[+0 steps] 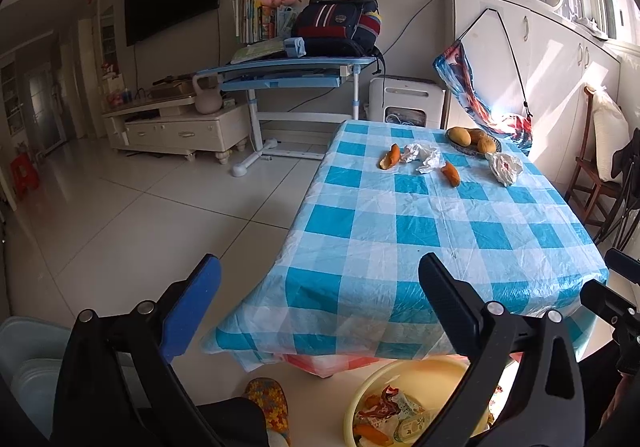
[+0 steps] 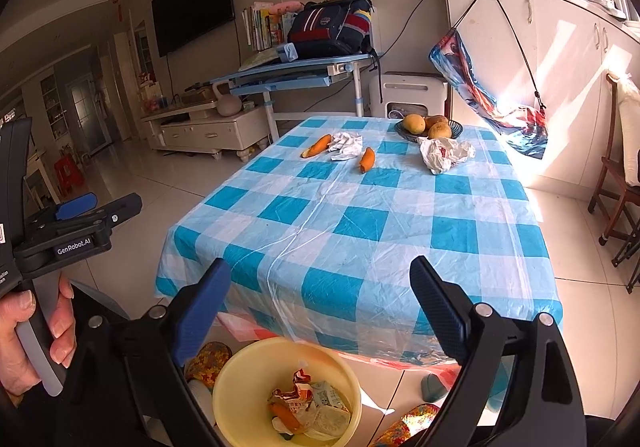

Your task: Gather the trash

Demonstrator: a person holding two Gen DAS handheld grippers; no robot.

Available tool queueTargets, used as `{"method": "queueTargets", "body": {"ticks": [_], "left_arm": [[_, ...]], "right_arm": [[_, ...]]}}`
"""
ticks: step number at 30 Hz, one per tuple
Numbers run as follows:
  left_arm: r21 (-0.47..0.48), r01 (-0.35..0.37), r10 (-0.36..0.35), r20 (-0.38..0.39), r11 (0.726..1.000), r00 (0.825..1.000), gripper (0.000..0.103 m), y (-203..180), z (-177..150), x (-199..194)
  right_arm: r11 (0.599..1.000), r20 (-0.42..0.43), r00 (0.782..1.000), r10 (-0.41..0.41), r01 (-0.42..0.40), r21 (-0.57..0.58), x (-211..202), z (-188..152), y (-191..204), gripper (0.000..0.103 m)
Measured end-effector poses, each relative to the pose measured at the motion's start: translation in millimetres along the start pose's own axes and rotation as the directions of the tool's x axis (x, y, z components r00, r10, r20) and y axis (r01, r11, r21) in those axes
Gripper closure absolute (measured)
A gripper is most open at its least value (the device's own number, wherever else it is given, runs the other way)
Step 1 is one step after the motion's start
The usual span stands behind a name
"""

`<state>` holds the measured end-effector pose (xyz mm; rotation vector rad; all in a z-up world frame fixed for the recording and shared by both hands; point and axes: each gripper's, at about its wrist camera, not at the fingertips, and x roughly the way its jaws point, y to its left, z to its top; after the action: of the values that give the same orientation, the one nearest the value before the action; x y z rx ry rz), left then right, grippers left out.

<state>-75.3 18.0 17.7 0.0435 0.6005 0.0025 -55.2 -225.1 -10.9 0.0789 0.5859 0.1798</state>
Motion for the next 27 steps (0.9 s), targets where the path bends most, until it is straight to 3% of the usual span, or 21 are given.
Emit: {"method": "queueTargets", "body": {"ticks": [27], "left_arm": [[0.006, -0.001, 0.001, 0.000, 1.000, 1.000, 0.007, -0.7, -1.2, 0.8]], "right_arm": [[1.000, 0.002, 1.000, -0.002, 0.002, -0.004, -1.0, -0.2, 1.8, 0.016]]}}
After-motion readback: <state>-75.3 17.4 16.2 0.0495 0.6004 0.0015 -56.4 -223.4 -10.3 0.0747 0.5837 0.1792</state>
